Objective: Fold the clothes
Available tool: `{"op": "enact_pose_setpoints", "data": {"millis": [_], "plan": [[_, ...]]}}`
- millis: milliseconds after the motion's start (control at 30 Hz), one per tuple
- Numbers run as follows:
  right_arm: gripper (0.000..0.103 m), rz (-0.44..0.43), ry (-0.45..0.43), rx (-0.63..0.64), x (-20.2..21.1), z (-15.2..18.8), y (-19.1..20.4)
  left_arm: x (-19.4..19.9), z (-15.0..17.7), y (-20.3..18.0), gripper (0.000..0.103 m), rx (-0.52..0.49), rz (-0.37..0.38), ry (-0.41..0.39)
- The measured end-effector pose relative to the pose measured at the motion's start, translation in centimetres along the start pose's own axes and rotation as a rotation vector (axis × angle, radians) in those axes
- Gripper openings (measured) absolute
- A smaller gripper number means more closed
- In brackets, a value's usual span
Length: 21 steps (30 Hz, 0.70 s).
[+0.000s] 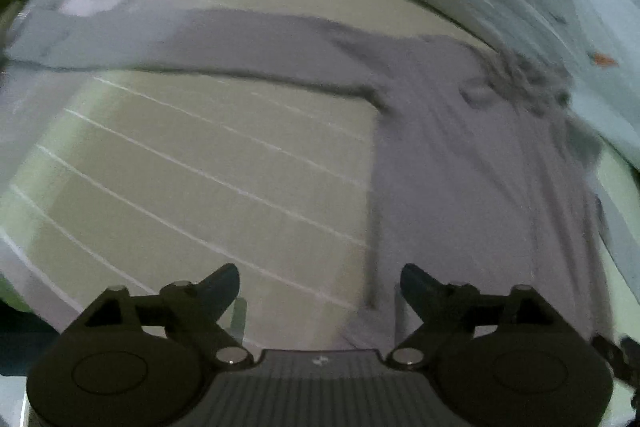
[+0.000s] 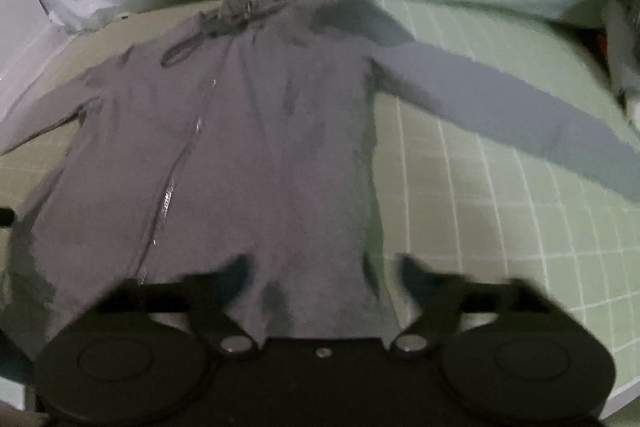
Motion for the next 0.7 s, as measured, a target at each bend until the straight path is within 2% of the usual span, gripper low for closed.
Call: {"op": "enact_pose_setpoints", "data": {"millis": [167, 300, 467, 600, 700], "plan": [[0.099, 0.032, 0.017, 0.025, -0.8, -0.6, 2.7, 1.2, -2.5, 4.3, 0.094, 0.056, -0.088, -0.043], [0.101, 0.075, 0.038, 0.002, -1.2, -1.1, 4.5, 1.3, -5.0, 8.7, 0.094, 0.121, -0.111, -0.061], [0.101, 0.166, 0.091, -0.059, -2.7, -1.8, 6.0, 1.5, -8.8, 14.0, 0.094, 0.124, -0.183, -0.075], [0.102, 0.239, 0.126, -0.124, -4.0, -2.3, 6.6, 1.7, -12.5, 18.1, 0.094, 0.148, -0.233, -0.116], [0.103, 0.25, 0.15, -0.181, -5.0, -3.0, 6.4, 1.8, -15.2, 21.2, 0.094, 0.197, -0.277, -0.156]]}}
Point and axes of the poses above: each gripper's, at about its wrist camera, not at the fingertips, and x roughly against the way its jaws point, y to its left, z to its underside, the point moved 3 cm from there along -x, roughly the way its jaws point, and after that the axes turned 14 degrees about z, right-handed, at the moved point
